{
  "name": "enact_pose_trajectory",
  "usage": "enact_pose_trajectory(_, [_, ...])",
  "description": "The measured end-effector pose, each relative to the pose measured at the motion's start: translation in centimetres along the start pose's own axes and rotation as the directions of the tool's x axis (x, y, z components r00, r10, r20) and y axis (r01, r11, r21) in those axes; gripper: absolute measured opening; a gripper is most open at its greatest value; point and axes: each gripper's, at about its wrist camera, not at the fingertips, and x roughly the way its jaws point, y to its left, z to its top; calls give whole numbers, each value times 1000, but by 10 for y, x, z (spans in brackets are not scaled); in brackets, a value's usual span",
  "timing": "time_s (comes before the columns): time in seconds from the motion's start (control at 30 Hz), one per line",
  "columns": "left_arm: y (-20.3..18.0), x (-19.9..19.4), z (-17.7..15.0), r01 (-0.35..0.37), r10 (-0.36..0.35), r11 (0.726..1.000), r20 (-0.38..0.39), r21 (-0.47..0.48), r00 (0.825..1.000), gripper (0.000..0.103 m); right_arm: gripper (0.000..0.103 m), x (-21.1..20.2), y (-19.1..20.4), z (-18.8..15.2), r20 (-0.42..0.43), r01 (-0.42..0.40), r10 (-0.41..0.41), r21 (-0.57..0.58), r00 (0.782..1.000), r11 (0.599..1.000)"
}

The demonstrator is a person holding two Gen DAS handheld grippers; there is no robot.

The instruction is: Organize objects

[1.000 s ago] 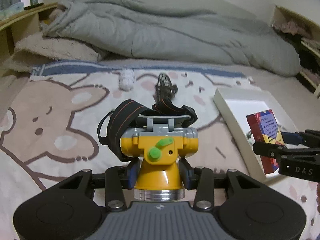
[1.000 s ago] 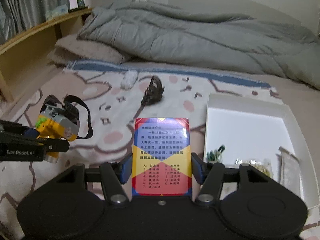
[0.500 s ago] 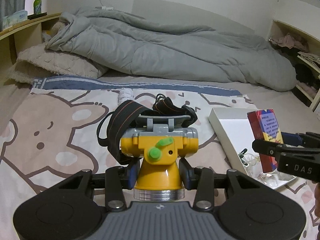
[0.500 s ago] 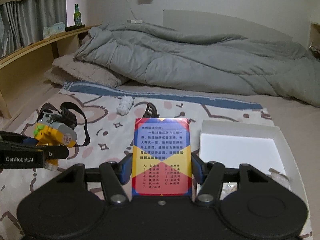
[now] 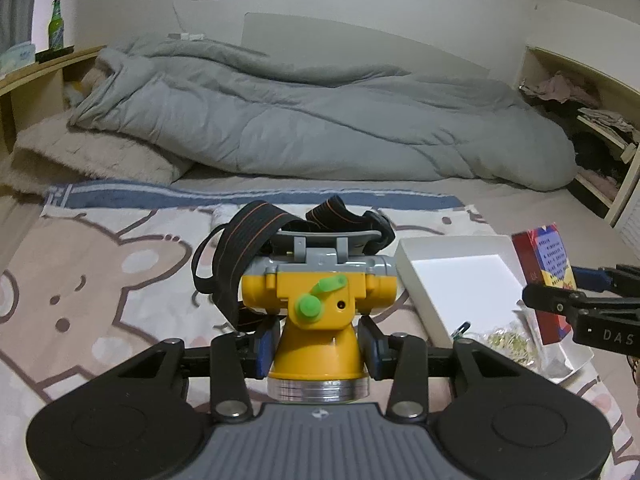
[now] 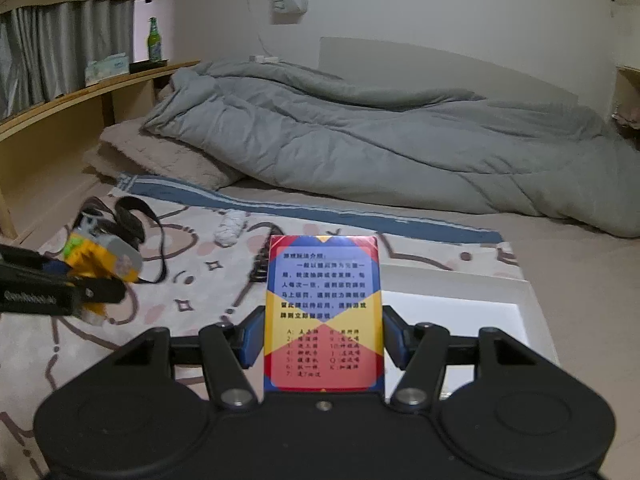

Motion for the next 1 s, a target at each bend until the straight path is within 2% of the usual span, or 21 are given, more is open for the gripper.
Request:
enact_pose_trajectory(0.23, [-24,16,12,37,-38,999,7,10,999,44,60,-3,-47,-3,19,71,-72,48,997,996])
enact_pose_trajectory(0.53, [-62,39,21,93,-94,995,8,39,996,44,60,-4,-93,-12,12,113,-115,81,993,990])
enact_pose_trajectory(0.83, [-116,68,28,185,-181,973,-39,138,983,44,60,0,-134,-29,-27,149,-148,67,989,987])
enact_pose_trajectory(1.0, [-146,95,34,216,-207,954,-68,206,976,44,60,8,-158,-45,-84,156,-150,73,985,985])
